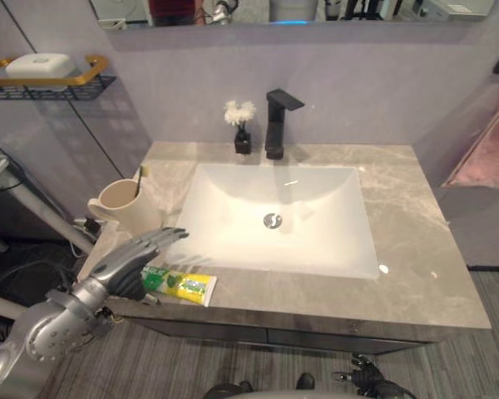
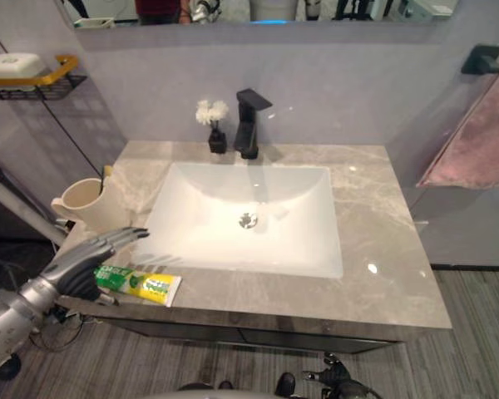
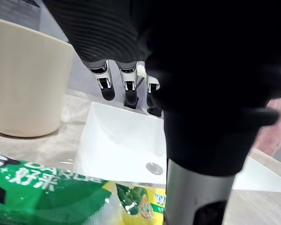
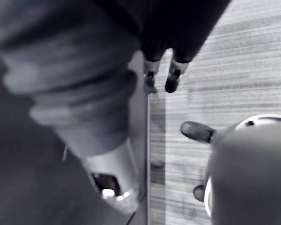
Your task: Organize washtable
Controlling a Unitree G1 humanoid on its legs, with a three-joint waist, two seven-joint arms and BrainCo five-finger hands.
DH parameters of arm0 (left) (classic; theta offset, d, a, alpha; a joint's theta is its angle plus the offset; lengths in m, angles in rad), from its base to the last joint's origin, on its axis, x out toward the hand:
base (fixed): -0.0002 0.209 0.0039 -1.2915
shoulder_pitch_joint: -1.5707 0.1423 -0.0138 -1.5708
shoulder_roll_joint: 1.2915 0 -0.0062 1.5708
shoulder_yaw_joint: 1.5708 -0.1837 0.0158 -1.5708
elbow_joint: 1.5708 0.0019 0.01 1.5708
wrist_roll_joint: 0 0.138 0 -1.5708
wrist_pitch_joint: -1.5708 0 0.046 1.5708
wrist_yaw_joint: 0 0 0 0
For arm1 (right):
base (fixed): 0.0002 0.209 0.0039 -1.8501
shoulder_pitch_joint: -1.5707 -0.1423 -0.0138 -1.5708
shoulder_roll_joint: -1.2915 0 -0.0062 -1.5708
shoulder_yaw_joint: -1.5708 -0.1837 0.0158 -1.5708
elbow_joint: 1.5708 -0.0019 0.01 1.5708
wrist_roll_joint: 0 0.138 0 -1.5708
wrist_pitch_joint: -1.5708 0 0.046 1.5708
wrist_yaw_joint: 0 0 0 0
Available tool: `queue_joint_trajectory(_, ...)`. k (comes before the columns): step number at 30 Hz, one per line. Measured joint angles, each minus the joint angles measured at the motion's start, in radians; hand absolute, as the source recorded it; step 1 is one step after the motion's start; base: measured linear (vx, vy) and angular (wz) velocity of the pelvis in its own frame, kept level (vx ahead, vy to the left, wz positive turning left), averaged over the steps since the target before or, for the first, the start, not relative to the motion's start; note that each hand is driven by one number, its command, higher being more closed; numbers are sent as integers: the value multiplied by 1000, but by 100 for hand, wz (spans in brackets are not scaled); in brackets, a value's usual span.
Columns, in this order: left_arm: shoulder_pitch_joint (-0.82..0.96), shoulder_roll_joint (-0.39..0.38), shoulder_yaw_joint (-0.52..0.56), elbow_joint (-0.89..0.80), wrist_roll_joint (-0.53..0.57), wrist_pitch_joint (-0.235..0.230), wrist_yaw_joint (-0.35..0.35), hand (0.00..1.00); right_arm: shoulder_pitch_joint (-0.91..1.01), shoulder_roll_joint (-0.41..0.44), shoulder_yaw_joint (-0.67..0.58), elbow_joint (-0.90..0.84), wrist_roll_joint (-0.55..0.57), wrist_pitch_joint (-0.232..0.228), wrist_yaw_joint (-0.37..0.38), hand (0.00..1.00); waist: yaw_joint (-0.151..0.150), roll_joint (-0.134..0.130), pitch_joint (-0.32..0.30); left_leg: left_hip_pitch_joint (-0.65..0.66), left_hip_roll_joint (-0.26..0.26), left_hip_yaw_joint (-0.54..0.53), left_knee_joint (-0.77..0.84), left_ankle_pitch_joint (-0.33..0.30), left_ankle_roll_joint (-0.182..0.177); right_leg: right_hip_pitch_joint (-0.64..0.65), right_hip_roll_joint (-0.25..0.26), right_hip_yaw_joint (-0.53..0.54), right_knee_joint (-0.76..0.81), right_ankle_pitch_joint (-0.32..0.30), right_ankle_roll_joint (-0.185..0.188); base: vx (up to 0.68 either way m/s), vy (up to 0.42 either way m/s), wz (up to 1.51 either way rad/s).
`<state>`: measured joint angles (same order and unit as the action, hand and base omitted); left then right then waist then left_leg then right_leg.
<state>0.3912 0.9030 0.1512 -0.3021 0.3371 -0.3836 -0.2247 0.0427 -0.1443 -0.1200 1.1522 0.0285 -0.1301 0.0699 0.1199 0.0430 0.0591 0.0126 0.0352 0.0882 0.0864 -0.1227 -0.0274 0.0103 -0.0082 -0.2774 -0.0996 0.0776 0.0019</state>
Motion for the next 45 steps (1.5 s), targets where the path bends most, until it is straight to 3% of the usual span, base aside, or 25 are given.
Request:
queue_joint_trajectory(9,0,23,-53,9,0,-14,-72,0,1,-4,4,-1,0,0,2,0,-4,8,1,18,-2,0,-18,1,1,1,-1,2,-4,3,4,-2,2,-1)
queue_joint_trajectory(13,0,24,-81,38,0,-14,-104,0,-11,-18,21,-1,0,1,4,0,-25,26,3,18,-4,3,-22,1,1,-3,-3,4,-4,4,6,2,3,-1)
queue_joint_trajectory(19,0,26,-92,38,-1,-14,-123,0,-15,-30,20,-2,1,2,8,0,-26,46,-2,24,-4,31,-36,1,1,-16,-1,31,-4,6,10,18,11,-14)
queue_joint_trajectory(35,2,24,-109,73,31,-6,-122,0,-17,-41,18,-2,3,4,24,0,-27,63,9,36,-4,47,-53,1,1,-18,1,43,-4,6,11,5,2,-3)
queue_joint_trajectory(45,12,-25,-99,89,70,9,-119,0,-18,-41,8,-4,2,8,30,0,-27,62,13,33,-4,50,-69,1,1,-32,2,42,-4,3,15,0,0,0)
